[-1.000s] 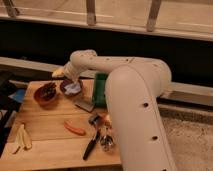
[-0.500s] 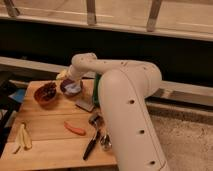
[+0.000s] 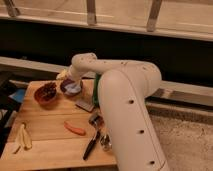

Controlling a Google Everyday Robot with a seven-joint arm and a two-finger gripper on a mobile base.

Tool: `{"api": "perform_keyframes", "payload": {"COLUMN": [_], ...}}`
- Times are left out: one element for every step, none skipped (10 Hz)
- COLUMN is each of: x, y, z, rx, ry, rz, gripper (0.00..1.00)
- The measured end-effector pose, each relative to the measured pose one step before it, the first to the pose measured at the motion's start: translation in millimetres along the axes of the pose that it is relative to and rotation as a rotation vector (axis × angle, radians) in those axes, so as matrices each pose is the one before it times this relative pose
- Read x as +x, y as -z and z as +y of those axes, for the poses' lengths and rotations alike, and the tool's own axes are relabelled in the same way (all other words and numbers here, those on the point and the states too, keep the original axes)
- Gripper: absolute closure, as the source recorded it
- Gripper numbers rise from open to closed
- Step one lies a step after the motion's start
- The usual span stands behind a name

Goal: Place towel in tray

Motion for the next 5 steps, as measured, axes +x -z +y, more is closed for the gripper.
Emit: {"api": "perform_keyframes", "payload": {"x": [-0.49,-0.41,-0.04,-1.04,-0.36], "y": [-3.82,-5.11,-5.89,-3.68,-2.82], "z": [-0.37,0.17,-4.22,-2.66,-2.88], "rx": [-0.00622,-0.00977,-0.00508,-0.00404,-0.00102], "ry": [-0.00312,-0.00805,-0.01161,-0.0076,-0.00414], "rz": [-0.00379,-0.00124,0.00018,-0.00325,-0.00226], "gripper": [0.2,0.2,0.2,0.2,0.2]}}
